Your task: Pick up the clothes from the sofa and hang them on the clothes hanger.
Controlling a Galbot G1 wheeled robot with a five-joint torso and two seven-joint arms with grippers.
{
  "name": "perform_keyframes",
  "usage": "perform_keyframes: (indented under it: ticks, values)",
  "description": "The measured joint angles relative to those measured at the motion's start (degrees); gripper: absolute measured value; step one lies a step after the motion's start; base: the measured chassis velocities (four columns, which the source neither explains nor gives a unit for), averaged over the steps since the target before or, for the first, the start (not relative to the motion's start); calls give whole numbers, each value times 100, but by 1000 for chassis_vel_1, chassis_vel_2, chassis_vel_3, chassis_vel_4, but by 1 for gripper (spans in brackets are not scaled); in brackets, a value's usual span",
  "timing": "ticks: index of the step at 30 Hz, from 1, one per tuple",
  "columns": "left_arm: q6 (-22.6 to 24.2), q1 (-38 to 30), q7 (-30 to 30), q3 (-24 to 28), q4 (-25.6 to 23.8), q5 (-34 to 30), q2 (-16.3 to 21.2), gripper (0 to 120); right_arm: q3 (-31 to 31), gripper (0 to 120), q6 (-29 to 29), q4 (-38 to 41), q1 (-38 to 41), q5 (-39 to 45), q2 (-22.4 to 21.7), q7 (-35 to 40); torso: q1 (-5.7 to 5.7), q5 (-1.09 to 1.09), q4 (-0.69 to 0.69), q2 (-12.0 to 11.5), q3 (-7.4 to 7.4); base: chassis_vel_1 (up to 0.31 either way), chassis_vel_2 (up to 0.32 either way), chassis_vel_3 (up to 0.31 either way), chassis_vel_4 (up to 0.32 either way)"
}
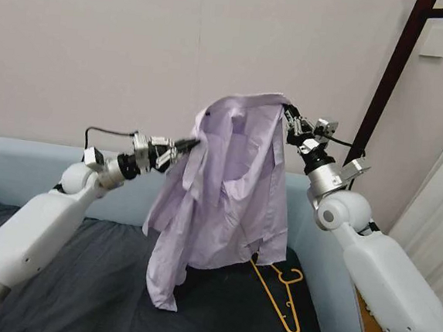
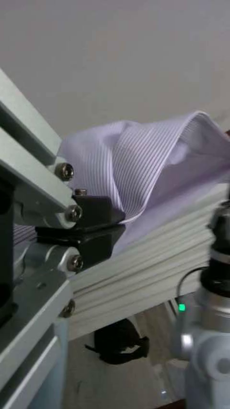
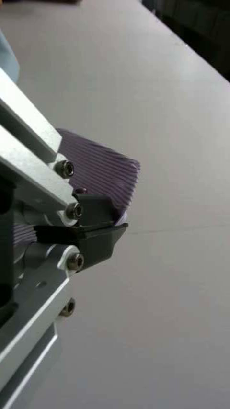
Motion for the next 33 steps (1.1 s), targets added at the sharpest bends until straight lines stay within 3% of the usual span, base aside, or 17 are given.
perform_keyframes:
  ticks: [5, 9, 16, 20, 22, 25, 31, 33]
  values:
    - [-357, 685, -396, -257, 204, 289, -282, 4, -88, 0, 65, 89, -174, 22, 144, -177, 0, 1, -1, 0, 0, 0, 0, 0, 0]
    - [-619, 1310, -924, -445, 122, 504, -604, 22, -101, 0, 88, 147, -250, 71, 255, -184, 0, 1, -2, 0, 0, 0, 0, 0, 0]
    - [-925, 1894, -1508, -669, 54, 849, -948, 43, -115, 0, 95, 150, -233, 66, 291, -184, 0, 1, -2, 0, 0, 0, 0, 0, 0]
    - [-1061, 2458, -2041, -1037, -346, 969, -1161, 62, -130, 0, 96, 129, -177, 35, 301, -186, 0, 1, -1, 0, 0, 0, 0, 0, 0]
    - [-1070, 2557, -2082, -1096, -439, 969, -1190, 66, -134, 0, 96, 122, -173, 25, 304, -190, -1, 1, -1, 0, 0, 0, 0, 0, 0]
    - [-1112, 3015, -2121, -1299, -982, 960, -1337, 79, -147, 0, 95, 88, -171, -42, 337, -196, 0, 2, -1, 0, 0, 0, 0, 0, 0]
    - [-1080, 3599, -2250, -1217, -1699, 1108, -1571, 98, -160, 0, 88, 52, -182, -95, 358, -205, -1, 1, -1, 0, 0, 0, 0, 0, 0]
    - [-1060, 3650, -2253, -1169, -1726, 1184, -1618, 100, -164, 0, 86, 51, -183, -96, 359, -205, -1, 2, -1, 0, 0, 0, 0, 0, 0]
